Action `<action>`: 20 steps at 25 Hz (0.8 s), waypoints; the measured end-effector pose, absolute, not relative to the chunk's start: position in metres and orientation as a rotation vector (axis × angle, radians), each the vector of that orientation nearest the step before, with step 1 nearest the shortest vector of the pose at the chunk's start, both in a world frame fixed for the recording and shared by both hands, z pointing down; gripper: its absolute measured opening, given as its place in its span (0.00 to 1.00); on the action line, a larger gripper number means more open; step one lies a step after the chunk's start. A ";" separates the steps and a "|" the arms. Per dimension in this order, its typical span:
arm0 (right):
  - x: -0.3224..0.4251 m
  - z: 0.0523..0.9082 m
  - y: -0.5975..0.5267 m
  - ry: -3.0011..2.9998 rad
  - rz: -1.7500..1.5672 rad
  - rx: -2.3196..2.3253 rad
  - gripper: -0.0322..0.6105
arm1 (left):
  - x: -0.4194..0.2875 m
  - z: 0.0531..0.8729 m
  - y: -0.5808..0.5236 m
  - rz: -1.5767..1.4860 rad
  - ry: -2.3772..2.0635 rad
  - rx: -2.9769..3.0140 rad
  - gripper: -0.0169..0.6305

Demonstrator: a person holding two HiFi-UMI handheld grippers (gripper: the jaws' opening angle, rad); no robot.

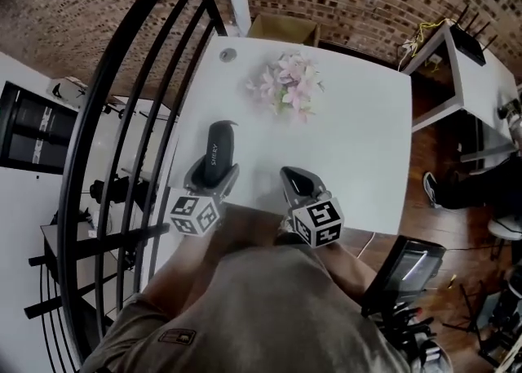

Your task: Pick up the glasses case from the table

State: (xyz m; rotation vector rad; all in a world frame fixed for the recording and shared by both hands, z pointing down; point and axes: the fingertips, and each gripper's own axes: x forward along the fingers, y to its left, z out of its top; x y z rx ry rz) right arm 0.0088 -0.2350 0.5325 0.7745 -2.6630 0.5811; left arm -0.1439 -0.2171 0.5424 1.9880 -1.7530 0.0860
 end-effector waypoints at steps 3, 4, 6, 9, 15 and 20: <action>0.006 0.519 -0.219 -2.673 0.541 0.829 0.07 | -0.149 0.520 -0.205 0.011 -1.734 2.043 0.58; 0.006 0.516 -0.214 -2.674 0.536 0.856 0.07 | -0.150 0.514 -0.200 -0.012 -1.723 2.061 0.58; 0.006 0.512 -0.199 -2.672 0.534 0.912 0.07 | -0.151 0.504 -0.189 -0.057 -1.697 2.100 0.58; 0.003 0.508 -0.173 -2.666 0.529 0.983 0.07 | -0.153 0.491 -0.167 -0.110 -1.654 2.150 0.58; -0.005 0.494 -0.107 -2.656 0.516 1.092 0.07 | -0.156 0.471 -0.109 -0.153 -1.566 2.236 0.58; -0.003 0.485 -0.065 -2.627 0.506 1.164 0.07 | -0.153 0.467 -0.069 -0.158 -1.490 2.279 0.58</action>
